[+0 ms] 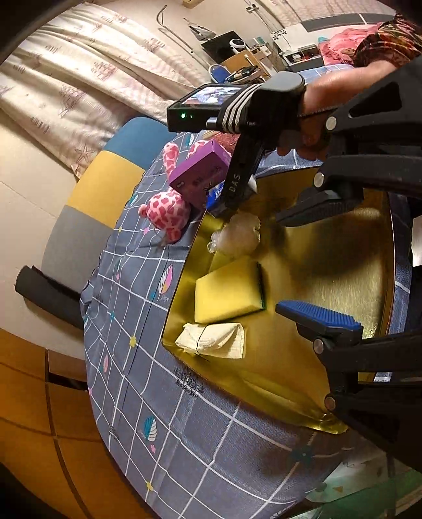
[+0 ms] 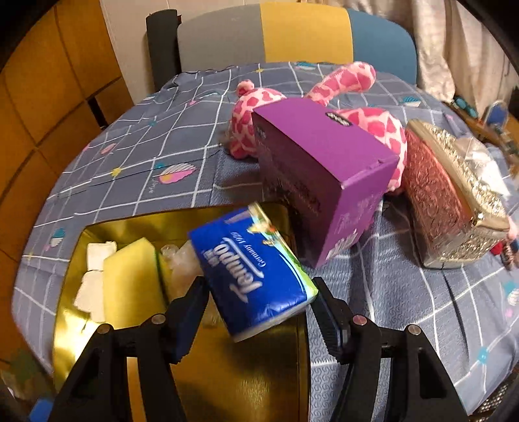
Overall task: Organize soft objects
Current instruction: 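Carry the tissue pack into the gold tray and open the right gripper, then move both tools back toward the remaining soft toys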
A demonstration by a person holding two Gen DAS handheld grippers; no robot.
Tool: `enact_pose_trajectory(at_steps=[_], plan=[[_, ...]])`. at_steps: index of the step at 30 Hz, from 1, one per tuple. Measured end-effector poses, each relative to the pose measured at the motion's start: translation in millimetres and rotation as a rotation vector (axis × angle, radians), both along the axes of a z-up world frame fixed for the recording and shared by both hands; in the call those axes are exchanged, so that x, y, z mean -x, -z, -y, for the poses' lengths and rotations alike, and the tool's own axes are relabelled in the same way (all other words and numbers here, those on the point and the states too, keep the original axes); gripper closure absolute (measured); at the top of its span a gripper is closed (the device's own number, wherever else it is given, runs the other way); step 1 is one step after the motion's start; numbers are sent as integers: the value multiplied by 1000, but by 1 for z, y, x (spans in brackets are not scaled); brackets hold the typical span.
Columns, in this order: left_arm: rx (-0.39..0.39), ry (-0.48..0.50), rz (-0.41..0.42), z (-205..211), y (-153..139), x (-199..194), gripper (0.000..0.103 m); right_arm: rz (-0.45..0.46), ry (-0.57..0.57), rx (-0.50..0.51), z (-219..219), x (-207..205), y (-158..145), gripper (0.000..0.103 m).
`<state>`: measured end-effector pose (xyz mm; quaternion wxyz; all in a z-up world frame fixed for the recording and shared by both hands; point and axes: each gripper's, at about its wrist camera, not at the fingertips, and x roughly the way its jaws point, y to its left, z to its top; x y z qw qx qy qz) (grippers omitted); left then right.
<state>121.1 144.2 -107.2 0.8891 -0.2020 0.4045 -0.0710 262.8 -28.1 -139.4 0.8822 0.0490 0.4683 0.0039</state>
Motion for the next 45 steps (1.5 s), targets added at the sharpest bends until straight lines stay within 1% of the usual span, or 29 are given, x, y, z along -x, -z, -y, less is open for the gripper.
enact_pose_trajectory(at_steps=[2,3,6,8,10,14,16,21,23,26,31,39,45], plan=[[3,-2,-3,-1,1,0,55,10,16,35,-3,-4,1,37],[4,-3,-4,-1,1,0,55,7,15,37,-5,-6,2,33],[1,1,-7,-1,2,2,55,9,6,24,-6,-6,2,31],[1,0,-4,-2,2,3,55,23,-9,-9,-3,-1,-2,30],[1,-3,-4,-3,2,3,55,36,-17,-42,1,6,-5,27],[10,-5,-9,-2,5,1,55,52,-23,-126,21,22,-15,26],[18,7,-8,1,5,0,55,68,-44,-142,31,33,-22,26],[34,61,14,16,0,1,55,133,-97,-80,60,60,-38,26],[36,77,13,23,-1,-1,55,140,-106,-71,73,66,-41,26],[36,112,8,39,-3,-5,55,139,-100,-74,95,75,-44,26],[2,203,20,72,-9,-8,55,125,-62,-71,135,84,-41,26],[-39,370,36,141,-17,-13,55,57,45,-69,212,98,-17,26],[-46,473,25,187,-17,-13,55,27,106,-35,269,106,-3,26]])
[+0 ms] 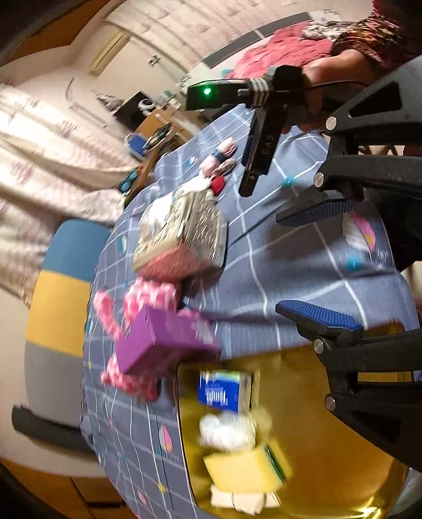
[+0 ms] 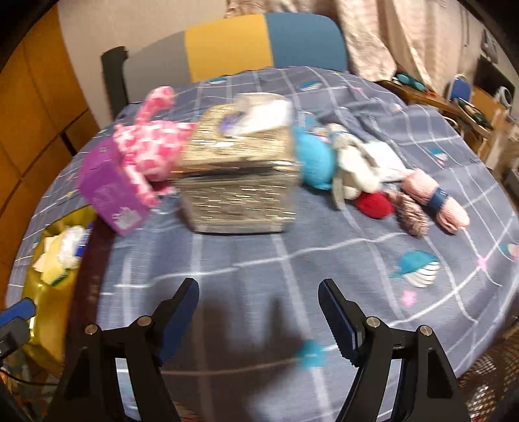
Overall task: Organize soft objects
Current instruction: 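Move both tools back toward the remaining soft toys, then grasp the pink towel roll with the right gripper while the left tool approaches the brown scrunchie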
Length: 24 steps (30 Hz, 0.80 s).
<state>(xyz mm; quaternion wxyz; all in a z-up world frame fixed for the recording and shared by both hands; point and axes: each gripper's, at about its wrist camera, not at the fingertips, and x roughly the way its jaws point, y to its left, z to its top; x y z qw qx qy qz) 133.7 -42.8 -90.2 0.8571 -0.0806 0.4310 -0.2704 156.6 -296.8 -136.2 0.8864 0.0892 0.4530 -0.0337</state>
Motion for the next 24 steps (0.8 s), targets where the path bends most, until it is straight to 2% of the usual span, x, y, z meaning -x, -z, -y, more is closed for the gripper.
enact_pose_trajectory(at_steps=[7,14,19,21,24], plan=[[-30,92,-19,50,3,1,55,-40,107,77,90,-3,7,26],[-44,138,-24,83,3,3,55,-21,193,177,183,-23,-2,25],[-46,166,-44,104,8,1,55,-5,169,190,222,-42,1,23],[-47,177,-53,114,10,-1,55,1,148,165,231,-48,6,23],[-48,184,-73,126,13,-5,55,-7,117,181,236,-60,15,23]])
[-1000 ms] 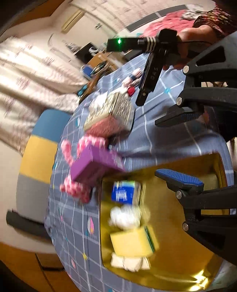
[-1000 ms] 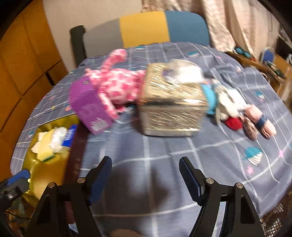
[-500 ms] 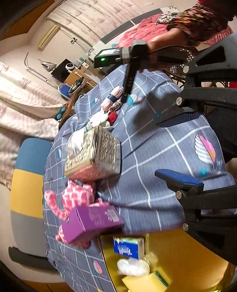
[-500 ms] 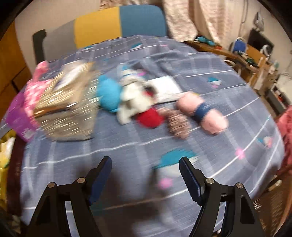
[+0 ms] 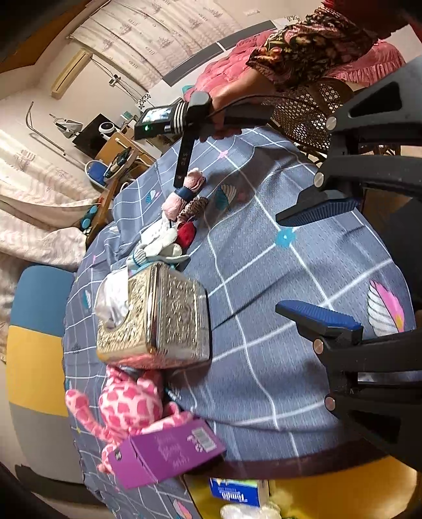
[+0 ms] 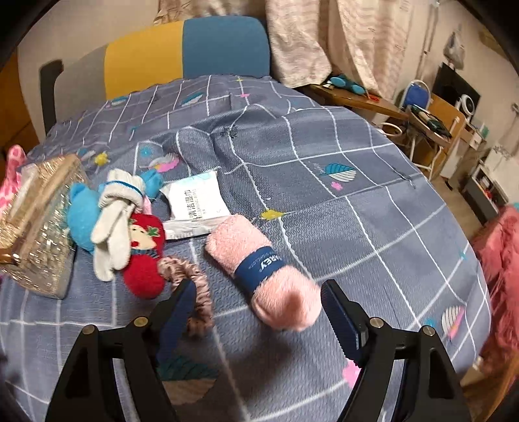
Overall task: Organize soft objects
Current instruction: 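Grasp the pink towel roll with the right gripper while the left tool approaches the brown scrunchie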
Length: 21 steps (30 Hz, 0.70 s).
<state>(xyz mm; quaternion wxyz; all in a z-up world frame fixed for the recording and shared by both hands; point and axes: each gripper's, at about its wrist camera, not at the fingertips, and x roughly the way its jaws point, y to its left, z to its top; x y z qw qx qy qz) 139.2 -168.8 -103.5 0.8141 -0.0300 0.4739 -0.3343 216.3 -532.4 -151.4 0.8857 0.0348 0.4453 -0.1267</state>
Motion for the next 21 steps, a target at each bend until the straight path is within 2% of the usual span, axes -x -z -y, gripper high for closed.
enact_pose_trajectory(at_steps=[7,17,18,19,21], plan=[[-29,22,-16,25,4,-5,55,10,6,-70,20,-18,21,23],[-61,70,-16,62,7,-15,55,-105,1,-84,23,-40,47,24],[-64,79,-12,67,7,-16,55,-124,-1,-71,21,-41,49,30],[-66,86,-8,71,6,-16,55,-137,2,-53,21,-42,51,41],[-74,103,-2,84,5,-19,55,-146,8,-39,21,-41,50,48]])
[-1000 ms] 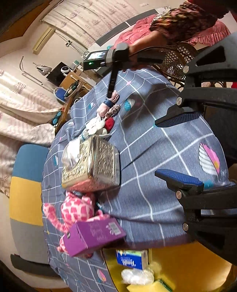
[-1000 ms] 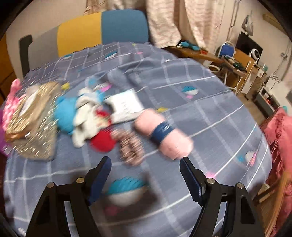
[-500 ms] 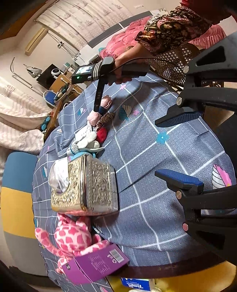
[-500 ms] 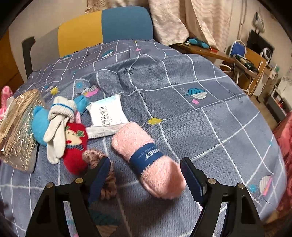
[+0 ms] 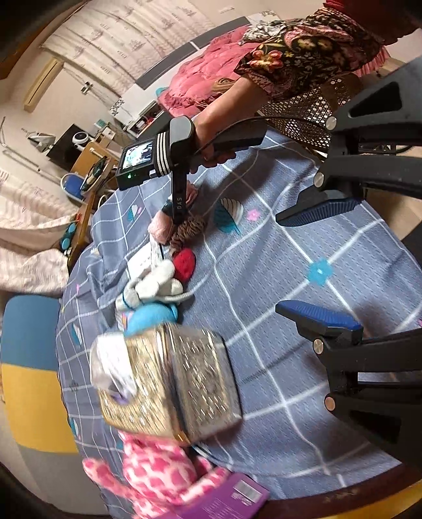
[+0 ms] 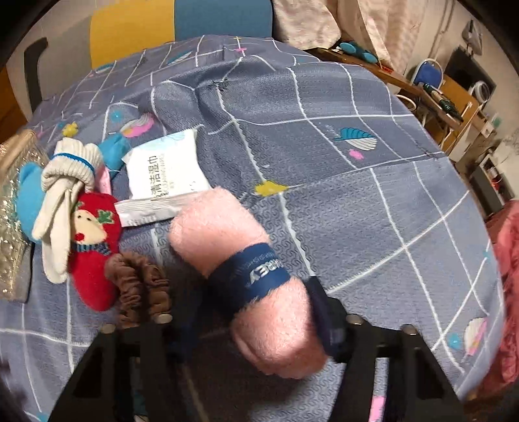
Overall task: Organize soft objects
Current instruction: 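Grasp the pink towel roll with the right gripper while the left tool approaches the brown scrunchie, then grasp the brown satin scrunchie with the left gripper while the right holds the towel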
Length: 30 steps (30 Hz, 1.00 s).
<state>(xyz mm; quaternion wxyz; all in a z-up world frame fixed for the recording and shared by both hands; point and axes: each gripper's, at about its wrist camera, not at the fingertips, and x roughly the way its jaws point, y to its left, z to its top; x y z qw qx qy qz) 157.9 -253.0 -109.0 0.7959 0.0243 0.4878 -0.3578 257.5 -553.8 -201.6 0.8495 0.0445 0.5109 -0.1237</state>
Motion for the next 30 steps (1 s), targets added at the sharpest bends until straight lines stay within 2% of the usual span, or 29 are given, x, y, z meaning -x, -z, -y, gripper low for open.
enact_pose_trajectory(at_steps=[1,6,11,16,20,23,27,30], plan=[[-2,6,-2,5,0,-2,55,6,8,-22,3,1,-2,53],[-15,48,-2,46,3,-15,55,58,103,-175,27,9,-11,56],[-40,84,-11,92,11,-30,55,149,179,-258,46,19,-28,61],[-71,87,-40,141,25,-55,55,212,237,-313,58,26,-38,62],[-96,76,-97,180,45,-79,55,236,264,-331,64,28,-41,62],[-160,89,-113,209,60,-90,54,246,274,-336,65,29,-43,62],[-251,51,-123,224,78,-102,54,264,275,-355,66,30,-46,62],[-251,27,-109,226,86,-108,55,268,268,-351,64,30,-47,62]])
